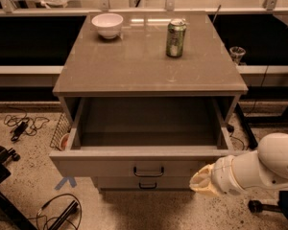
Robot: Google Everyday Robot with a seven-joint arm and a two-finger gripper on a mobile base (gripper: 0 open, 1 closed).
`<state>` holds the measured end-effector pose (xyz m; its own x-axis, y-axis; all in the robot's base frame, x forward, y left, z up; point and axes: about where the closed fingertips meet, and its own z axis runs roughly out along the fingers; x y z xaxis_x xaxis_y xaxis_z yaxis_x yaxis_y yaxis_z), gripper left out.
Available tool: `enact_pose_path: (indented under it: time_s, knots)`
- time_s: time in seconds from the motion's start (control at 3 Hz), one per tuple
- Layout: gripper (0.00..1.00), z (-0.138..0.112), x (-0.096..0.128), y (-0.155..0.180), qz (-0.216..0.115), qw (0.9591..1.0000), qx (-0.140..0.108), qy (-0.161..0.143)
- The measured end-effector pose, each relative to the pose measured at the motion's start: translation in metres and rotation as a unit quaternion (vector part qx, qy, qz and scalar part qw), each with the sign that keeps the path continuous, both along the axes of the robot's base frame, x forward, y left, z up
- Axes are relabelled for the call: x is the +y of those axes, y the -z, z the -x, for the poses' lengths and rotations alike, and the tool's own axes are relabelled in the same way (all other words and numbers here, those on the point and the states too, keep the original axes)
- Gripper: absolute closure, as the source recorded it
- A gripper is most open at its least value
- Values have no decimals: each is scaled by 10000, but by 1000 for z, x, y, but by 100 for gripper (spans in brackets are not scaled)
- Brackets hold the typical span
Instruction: Close top drawer
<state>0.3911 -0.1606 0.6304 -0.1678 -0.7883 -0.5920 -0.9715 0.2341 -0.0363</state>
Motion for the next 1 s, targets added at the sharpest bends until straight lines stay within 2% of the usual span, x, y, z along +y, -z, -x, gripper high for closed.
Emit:
enact_pose_path:
  time_s: [0.33, 0.67, 1.0]
  knots:
    - [100, -57, 23, 3, 14, 9998, -27, -213]
    - [100, -61, 24, 2, 6, 9997, -64, -221]
    - [100, -92, 27, -8, -67, 9987, -404, -293]
